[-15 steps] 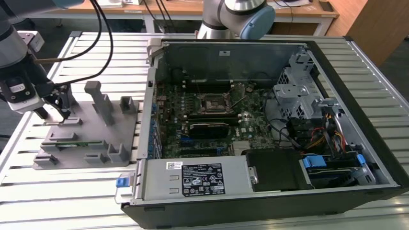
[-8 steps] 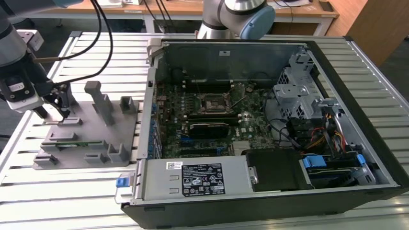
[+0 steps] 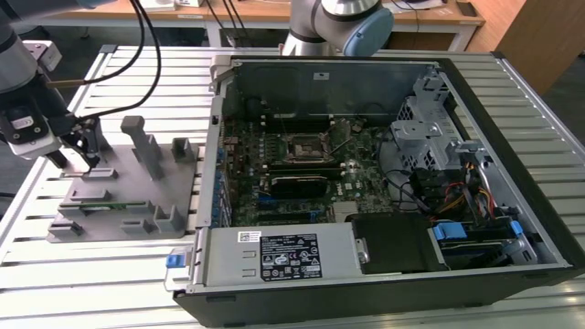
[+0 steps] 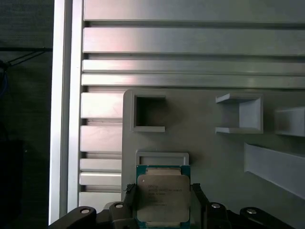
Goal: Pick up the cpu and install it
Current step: 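Pick up the cpu and move it towards the insertion slot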
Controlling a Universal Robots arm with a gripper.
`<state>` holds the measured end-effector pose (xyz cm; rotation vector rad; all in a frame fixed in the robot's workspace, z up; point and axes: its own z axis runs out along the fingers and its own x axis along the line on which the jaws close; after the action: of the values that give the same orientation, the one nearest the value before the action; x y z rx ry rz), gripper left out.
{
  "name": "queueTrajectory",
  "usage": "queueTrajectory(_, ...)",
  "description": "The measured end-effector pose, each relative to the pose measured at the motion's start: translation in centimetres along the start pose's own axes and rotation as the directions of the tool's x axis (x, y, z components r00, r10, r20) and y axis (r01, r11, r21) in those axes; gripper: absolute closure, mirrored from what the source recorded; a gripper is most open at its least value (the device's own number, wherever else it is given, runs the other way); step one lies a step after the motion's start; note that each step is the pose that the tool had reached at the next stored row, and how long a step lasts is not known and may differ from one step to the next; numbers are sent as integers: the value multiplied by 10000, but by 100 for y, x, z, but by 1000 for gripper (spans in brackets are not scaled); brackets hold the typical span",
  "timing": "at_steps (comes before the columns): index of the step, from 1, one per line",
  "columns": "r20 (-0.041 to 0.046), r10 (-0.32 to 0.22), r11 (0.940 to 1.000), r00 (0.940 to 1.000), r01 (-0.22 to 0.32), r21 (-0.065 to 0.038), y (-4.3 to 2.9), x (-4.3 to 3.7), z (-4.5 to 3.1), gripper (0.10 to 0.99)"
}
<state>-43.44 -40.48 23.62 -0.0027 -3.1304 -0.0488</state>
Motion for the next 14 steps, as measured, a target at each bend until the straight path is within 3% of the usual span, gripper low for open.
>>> queueTrajectory(14,0,0,10000,10000,0,-1,9,0,-52,553)
